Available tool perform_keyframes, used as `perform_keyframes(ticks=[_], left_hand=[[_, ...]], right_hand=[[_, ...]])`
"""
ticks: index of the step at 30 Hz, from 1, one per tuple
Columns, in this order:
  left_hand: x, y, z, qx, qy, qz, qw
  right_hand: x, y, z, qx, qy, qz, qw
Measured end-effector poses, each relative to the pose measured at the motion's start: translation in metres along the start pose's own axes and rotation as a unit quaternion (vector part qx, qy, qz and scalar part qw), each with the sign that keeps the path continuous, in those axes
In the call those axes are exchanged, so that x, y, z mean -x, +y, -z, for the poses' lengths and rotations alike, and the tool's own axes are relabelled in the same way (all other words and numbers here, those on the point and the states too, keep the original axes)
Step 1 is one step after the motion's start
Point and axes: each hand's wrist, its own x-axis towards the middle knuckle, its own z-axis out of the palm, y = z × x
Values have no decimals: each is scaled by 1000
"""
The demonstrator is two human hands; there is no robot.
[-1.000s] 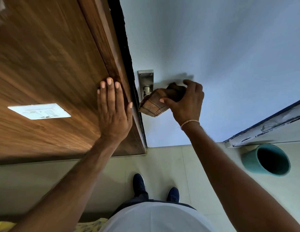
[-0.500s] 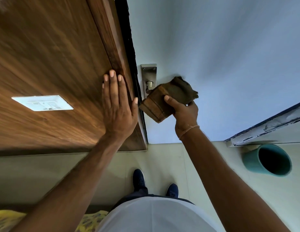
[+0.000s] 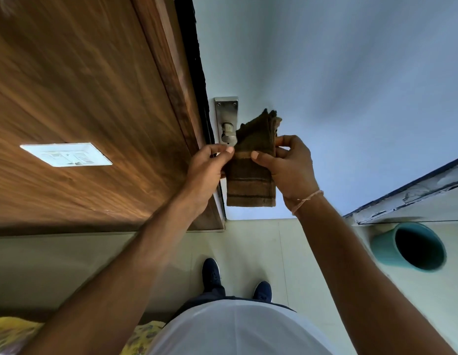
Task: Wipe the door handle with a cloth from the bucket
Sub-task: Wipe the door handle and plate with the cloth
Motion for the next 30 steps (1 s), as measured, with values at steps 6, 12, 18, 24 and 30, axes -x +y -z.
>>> perform_keyframes(ticks=[6, 12, 18, 24, 30], left_hand=[[4, 9, -1, -16, -10, -76, 997], [10, 10, 0, -68, -6, -148, 987], [11, 13, 8, -133, -3, -200, 971], [9, 5, 24, -258, 149, -279, 913], [4, -3, 29, -370, 240, -373, 816]], right_hand=[[7, 9, 13, 254, 73, 93, 960], [18, 15, 23, 350, -64, 130, 926], [19, 20, 19, 458, 13, 195, 867], [-5, 12, 15, 429, -15, 232, 873], [-51, 2, -10, 389, -28, 277, 878]])
